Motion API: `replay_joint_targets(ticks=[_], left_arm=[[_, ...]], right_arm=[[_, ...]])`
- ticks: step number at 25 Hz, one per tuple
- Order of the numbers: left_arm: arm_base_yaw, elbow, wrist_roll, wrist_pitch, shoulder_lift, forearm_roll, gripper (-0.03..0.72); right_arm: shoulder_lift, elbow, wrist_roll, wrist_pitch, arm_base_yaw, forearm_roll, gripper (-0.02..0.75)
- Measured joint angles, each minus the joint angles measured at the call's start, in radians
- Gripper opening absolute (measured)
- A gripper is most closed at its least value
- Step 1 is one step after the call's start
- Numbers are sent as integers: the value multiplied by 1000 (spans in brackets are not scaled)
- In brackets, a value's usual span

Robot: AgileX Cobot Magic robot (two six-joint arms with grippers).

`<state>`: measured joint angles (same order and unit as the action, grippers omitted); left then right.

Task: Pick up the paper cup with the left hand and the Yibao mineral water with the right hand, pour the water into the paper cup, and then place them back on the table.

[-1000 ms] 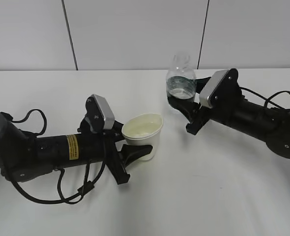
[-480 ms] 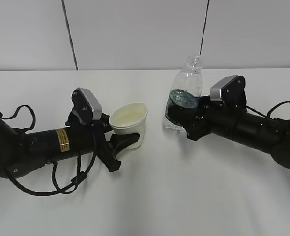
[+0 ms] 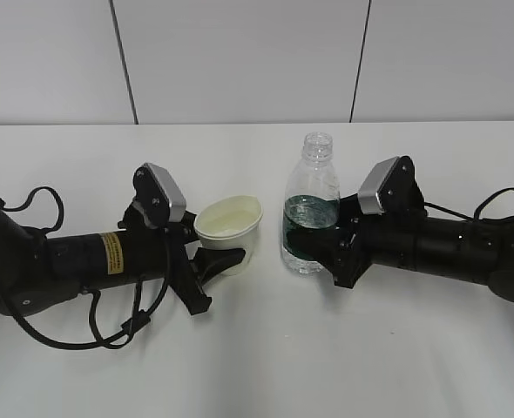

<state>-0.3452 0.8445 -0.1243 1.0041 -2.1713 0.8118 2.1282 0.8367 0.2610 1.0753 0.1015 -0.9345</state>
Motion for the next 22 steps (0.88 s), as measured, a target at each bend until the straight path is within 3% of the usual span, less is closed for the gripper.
replay_joint_targets(ticks=[5, 12, 22], left_arm=[[0, 0, -12, -1, 0, 2, 391], [0, 0, -94, -1, 0, 8, 515], [31, 0, -204, -5, 0, 75, 545]], right_arm=[[0, 0, -24, -22, 0, -15, 468], [-1, 0, -35, -42, 0, -28, 660], [-2, 0, -29, -95, 0, -32, 685]])
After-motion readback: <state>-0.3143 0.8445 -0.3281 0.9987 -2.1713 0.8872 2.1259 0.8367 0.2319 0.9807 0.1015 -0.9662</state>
